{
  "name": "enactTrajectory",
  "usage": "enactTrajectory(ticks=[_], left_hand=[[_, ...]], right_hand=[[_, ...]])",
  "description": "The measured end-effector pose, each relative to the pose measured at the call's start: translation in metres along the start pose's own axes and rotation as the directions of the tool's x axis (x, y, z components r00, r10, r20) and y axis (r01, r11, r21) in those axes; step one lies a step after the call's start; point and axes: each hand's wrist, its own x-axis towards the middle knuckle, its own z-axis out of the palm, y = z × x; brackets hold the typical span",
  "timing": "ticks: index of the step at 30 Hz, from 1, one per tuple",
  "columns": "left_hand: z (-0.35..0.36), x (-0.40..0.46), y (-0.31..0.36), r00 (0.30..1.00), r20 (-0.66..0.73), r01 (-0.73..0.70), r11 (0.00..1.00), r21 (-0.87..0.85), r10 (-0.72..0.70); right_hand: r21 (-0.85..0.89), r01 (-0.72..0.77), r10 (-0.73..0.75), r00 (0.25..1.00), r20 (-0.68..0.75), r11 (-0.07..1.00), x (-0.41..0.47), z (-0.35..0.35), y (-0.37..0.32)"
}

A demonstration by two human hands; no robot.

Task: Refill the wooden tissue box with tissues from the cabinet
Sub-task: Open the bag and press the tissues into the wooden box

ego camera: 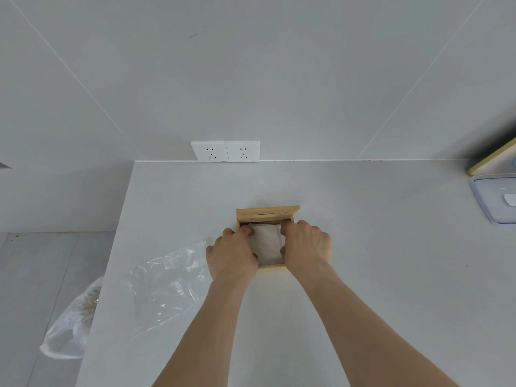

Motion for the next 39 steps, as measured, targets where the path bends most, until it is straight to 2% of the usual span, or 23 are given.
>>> enactTrajectory(ticks=[5,12,18,21,24,28,30,32,35,37,39], left_hand=[[-0.001,-0.006,-0.002,0.999,-0.044,-0.011,1.000,-0.013,0.010],[-0.001,-0.008,-0.003,1.000,-0.024,-0.016,0.999,0.028,0.017],[-0.001,-0.013,-0.005,0.999,-0.012,-0.046,0.998,-0.038,0.045],[-0.004,-0.023,-0.013,0.988,-0.142,-0.075,0.990,-0.122,0.058],[-0.013,-0.032,-0.027,0.954,-0.301,-0.086,0.967,-0.241,0.010],[-0.025,-0.025,-0.062,0.938,-0.333,-0.031,0.931,-0.364,-0.099],[-0.027,-0.018,-0.084,0.946,-0.308,-0.011,0.938,-0.347,-0.103],[-0.027,-0.012,-0.104,0.963,-0.254,0.021,0.962,-0.271,-0.092],[-0.023,-0.008,-0.127,0.984,-0.154,0.074,0.989,-0.131,-0.094],[-0.019,-0.009,-0.142,0.991,-0.106,0.077,0.995,-0.067,-0.084],[-0.017,-0.012,-0.156,0.995,-0.071,0.063,0.997,-0.040,-0.066]], right_hand=[[-0.011,0.043,-0.044,0.997,-0.058,0.999,-0.003,-0.008,0.004],[-0.024,0.038,-0.038,0.999,-0.022,0.999,-0.006,-0.006,0.004],[0.006,0.058,-0.058,0.997,-0.048,0.998,-0.009,-0.001,0.004],[0.061,0.057,-0.044,0.977,-0.209,0.996,-0.020,-0.007,0.008],[0.208,0.060,0.033,0.907,-0.419,0.976,-0.037,-0.013,0.012],[0.398,0.098,0.121,0.864,-0.488,0.912,-0.066,-0.012,0.009],[0.426,0.116,0.095,0.892,-0.442,0.897,-0.082,-0.003,0.000],[0.454,0.090,0.074,0.941,-0.331,0.887,-0.096,0.008,-0.014],[0.593,-0.055,0.085,0.996,-0.022,0.803,-0.109,0.022,-0.039],[0.666,-0.194,0.058,0.974,0.221,0.720,-0.113,0.027,-0.055],[0.719,-0.334,0.008,0.909,0.416,0.610,-0.116,0.030,-0.071]])
